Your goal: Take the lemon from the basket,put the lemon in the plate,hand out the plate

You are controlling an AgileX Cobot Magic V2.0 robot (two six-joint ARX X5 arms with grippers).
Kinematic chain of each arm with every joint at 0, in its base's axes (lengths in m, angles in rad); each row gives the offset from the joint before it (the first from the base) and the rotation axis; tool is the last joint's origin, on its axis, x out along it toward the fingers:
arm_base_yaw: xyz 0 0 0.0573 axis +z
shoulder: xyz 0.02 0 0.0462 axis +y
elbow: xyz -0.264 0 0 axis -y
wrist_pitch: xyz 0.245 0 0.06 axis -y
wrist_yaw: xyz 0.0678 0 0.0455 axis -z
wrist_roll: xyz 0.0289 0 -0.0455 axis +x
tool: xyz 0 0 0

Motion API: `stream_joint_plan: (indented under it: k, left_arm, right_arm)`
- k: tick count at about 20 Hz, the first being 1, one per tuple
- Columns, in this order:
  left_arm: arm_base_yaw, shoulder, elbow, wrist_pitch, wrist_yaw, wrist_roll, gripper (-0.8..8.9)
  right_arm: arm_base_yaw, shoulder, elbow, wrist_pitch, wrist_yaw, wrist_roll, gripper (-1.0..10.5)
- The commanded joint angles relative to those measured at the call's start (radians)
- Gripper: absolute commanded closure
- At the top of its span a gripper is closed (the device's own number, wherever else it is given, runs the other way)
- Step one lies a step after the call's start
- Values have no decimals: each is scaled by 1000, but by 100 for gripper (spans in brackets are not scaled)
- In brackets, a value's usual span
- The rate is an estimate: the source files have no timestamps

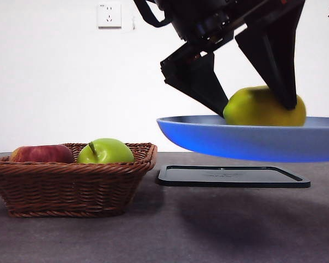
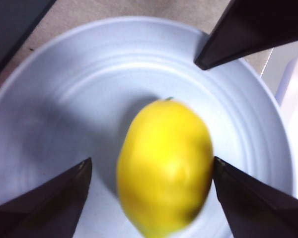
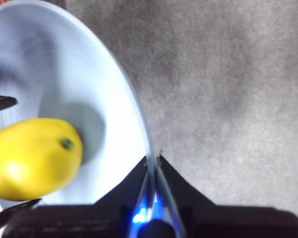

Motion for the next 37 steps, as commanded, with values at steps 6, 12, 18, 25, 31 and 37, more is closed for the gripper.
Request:
stream_joint_plan:
  k: [6, 12, 18, 25, 31, 37]
  left_arm:
    - [65, -214, 18, -96, -8, -3, 398]
    - [151, -414, 18, -228, -116, 25, 399]
    - [194, -532, 18, -351, -199, 32, 400]
    - [194, -532, 18, -366, -197, 27, 400]
    - [194, -531, 18, -360, -196, 20, 400]
    - [194, -531, 18, -361, -196, 11, 400]
  right_arm:
    - [2, 142, 13, 56, -25, 30, 943]
    - [-12, 288, 139, 166, -14, 59, 943]
    - [-32, 521, 428, 213, 80, 59, 943]
    - [-40, 789, 589, 368, 113, 117, 943]
    - [-74, 908, 609, 383, 109, 122, 943]
    - [-108, 909, 609, 359, 108, 110, 800]
